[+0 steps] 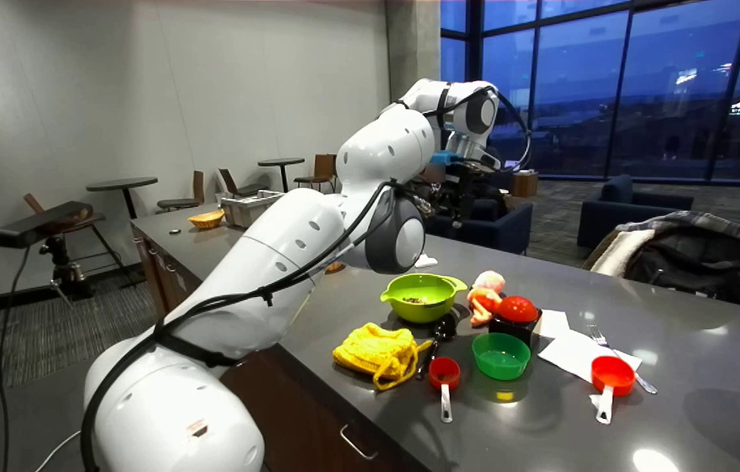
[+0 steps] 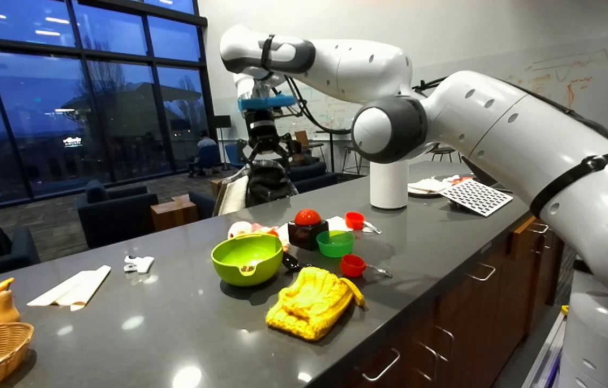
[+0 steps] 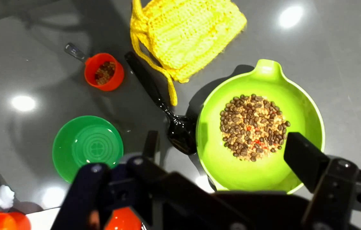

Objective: Press down on the orange button on the black box

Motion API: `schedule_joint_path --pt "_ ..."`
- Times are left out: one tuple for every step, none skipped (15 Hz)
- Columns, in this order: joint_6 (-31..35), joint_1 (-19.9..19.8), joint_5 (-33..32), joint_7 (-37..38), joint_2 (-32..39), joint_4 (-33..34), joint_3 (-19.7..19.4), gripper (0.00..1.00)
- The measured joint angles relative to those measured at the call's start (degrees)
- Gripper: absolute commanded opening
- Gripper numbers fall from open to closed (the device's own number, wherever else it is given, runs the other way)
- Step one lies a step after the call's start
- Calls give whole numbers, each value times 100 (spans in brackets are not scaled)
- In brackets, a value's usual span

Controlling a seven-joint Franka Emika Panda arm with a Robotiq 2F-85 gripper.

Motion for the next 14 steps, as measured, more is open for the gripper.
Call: schedule_joint_path --pt "131 78 -21 136 92 9 -21 100" --pt "253 148 -58 260 171 -21 -42 100" --pt "304 217 -115 399 266 -16 -67 100" --pt "307 284 -186 551 367 31 -107 100" --pt "325 358 -295 734 433 30 -170 100" --pt "333 428 -413 919 477 18 -247 100" --pt "309 499 -544 1120 512 13 -332 100" --pt "233 559 -665 1299 524 2 -407 100" --pt "72 610 -763 1485 530 3 -475 100" --pt "-122 651 -842 1667 530 12 -539 100" --pt "-322 686 -909 1849 529 21 -602 100" --pt "-474 713 -966 2006 521 20 -641 100" --pt "-578 727 -1004 2119 513 19 -649 100" --pt "-634 731 -1008 2191 509 19 -649 100"
